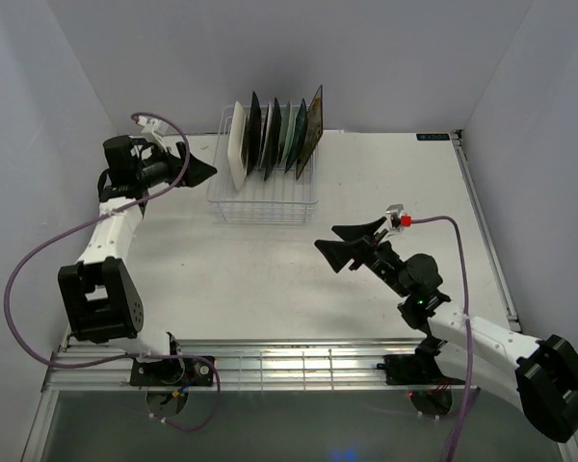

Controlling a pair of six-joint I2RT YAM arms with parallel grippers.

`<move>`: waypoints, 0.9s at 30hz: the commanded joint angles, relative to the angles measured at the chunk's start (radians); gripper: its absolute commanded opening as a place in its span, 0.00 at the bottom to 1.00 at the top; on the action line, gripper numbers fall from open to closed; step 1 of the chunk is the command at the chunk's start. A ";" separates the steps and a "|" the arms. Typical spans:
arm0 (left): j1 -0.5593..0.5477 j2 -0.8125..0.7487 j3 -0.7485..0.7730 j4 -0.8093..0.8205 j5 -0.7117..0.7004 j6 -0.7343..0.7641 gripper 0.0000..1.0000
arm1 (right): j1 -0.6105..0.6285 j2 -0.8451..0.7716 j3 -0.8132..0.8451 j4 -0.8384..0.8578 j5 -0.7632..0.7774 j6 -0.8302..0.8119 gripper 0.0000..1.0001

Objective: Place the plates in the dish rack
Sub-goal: Reset both arms

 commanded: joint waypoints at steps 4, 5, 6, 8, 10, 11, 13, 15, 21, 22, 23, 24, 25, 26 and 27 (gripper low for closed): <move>0.014 -0.365 -0.301 0.064 -0.111 0.192 0.98 | 0.001 -0.234 0.005 -0.383 0.208 -0.176 0.98; 0.014 -0.397 -0.329 0.064 -0.167 0.210 0.98 | 0.001 -0.281 0.008 -0.467 0.257 -0.189 0.98; 0.016 -0.429 -0.353 0.060 -0.195 0.218 0.98 | 0.002 -0.300 0.012 -0.507 0.283 -0.208 0.98; 0.017 -0.513 -0.419 0.041 -0.241 0.229 0.98 | 0.002 -0.354 0.014 -0.577 0.349 -0.221 0.98; 0.019 -0.591 -0.467 0.031 -0.250 0.232 0.98 | 0.002 -0.386 -0.001 -0.647 0.380 -0.223 0.98; 0.019 -0.618 -0.516 0.034 -0.250 0.232 0.98 | 0.002 -0.418 -0.011 -0.661 0.403 -0.219 0.98; 0.019 -0.662 -0.564 0.050 -0.223 0.232 0.98 | 0.002 -0.449 -0.029 -0.703 0.426 -0.203 0.98; 0.019 -0.719 -0.619 0.060 -0.204 0.232 0.98 | 0.002 -0.490 -0.052 -0.733 0.447 -0.195 0.98; 0.019 -0.861 -0.781 0.194 -0.278 0.119 0.98 | 0.002 -0.661 -0.106 -0.890 0.487 -0.155 0.98; 0.019 -0.882 -0.800 0.216 -0.289 0.116 0.98 | 0.002 -0.691 -0.115 -0.925 0.495 -0.149 0.98; 0.019 -0.902 -0.815 0.219 -0.292 0.119 0.98 | 0.002 -0.749 -0.124 -0.943 0.503 -0.138 0.98; 0.019 -0.938 -0.846 0.225 -0.290 0.119 0.98 | 0.002 -0.777 -0.139 -0.962 0.512 -0.132 0.98; 0.019 -0.954 -0.860 0.231 -0.289 0.120 0.98 | 0.002 -0.806 -0.149 -0.977 0.521 -0.127 0.98; 0.019 -0.968 -0.872 0.234 -0.278 0.132 0.98 | 0.002 -0.858 -0.153 -1.008 0.545 -0.124 0.98; 0.019 -0.981 -0.884 0.235 -0.279 0.137 0.98 | 0.002 -0.881 -0.162 -1.019 0.552 -0.120 0.98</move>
